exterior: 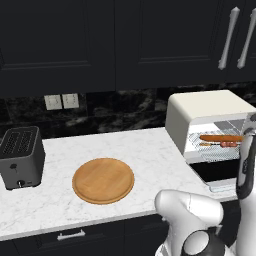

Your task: Pick up the kebab skewer and baguette bread, and place them inside the toaster oven. Close the toaster oven door and start by setting the timer.

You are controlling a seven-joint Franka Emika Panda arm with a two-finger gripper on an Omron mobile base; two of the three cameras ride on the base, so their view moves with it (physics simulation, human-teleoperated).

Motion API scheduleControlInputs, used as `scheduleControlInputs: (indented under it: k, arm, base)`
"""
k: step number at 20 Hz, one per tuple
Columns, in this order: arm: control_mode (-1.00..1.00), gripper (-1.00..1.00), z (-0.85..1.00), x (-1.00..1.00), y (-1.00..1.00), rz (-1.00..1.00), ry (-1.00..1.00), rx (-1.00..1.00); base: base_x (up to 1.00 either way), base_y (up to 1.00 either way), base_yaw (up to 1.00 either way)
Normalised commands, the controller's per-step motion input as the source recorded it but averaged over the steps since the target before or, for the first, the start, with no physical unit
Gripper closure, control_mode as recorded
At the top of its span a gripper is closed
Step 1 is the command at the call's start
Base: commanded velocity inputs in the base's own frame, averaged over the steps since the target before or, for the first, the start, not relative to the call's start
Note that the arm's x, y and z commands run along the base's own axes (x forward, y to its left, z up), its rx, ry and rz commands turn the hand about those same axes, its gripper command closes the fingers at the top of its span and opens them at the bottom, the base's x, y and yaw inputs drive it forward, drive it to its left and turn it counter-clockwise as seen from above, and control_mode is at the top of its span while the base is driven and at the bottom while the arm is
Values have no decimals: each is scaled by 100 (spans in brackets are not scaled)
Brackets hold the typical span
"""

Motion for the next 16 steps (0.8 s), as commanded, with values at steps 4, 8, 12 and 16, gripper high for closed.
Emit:
scheduleControlInputs:
  k: [4, 8, 12, 16]
  arm:
    - [-100, -100, -13, -58, 28, 56, -32, -24]
    - [-100, -100, 0, -48, 4, 43, -30, -20]
    - [-100, -100, 0, -5, 0, 25, -15, -23]
    - [-100, -100, 0, 0, -19, 19, -8, -23]
  base:
    - [0, 0, 0]
    - [0, 0, 0]
    - [0, 0, 0]
    - [0, 0, 0]
